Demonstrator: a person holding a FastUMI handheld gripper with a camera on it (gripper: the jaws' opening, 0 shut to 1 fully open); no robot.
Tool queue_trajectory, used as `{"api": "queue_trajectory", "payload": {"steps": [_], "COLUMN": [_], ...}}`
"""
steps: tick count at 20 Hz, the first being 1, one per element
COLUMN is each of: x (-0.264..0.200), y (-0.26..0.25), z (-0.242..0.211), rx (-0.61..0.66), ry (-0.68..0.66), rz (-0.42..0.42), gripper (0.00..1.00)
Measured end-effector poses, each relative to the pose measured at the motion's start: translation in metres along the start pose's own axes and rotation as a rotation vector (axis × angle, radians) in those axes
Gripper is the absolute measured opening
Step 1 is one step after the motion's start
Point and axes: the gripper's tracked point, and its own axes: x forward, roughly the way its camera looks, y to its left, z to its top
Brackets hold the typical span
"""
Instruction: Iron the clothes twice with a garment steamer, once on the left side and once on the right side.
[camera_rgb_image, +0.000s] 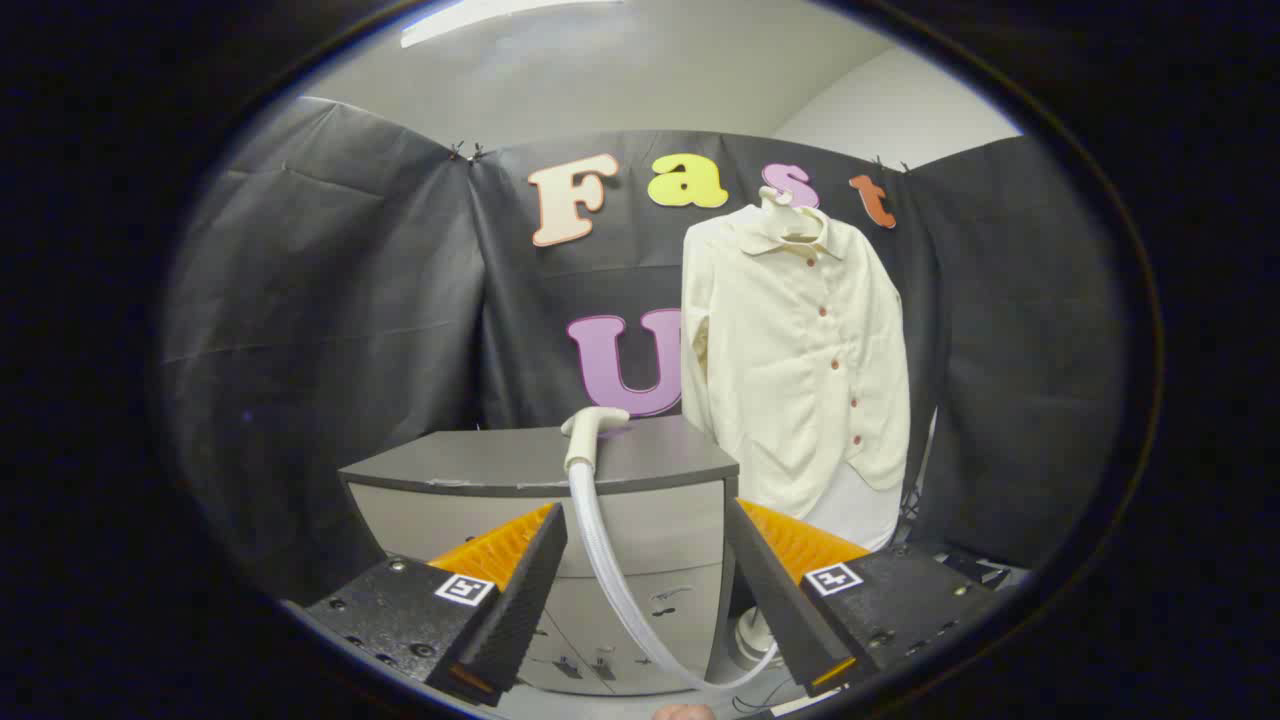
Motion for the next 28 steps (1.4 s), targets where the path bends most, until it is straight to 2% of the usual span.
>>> {"api": "queue_trajectory", "payload": {"steps": [11, 16, 19, 28], "x": [0.031, 0.050, 0.062, 0.134], "y": [-0.006, 0.006, 0.016, 0.043], "z": [0.002, -0.008, -0.002, 0.015], "rx": [0.009, 0.008, -0.001, -0.023], "ry": [0.015, 0.068, 0.055, 0.054], "rz": [0.000, 0.028, 0.055, 0.123], "gripper": [0.97, 0.97, 0.97, 0.97]}}
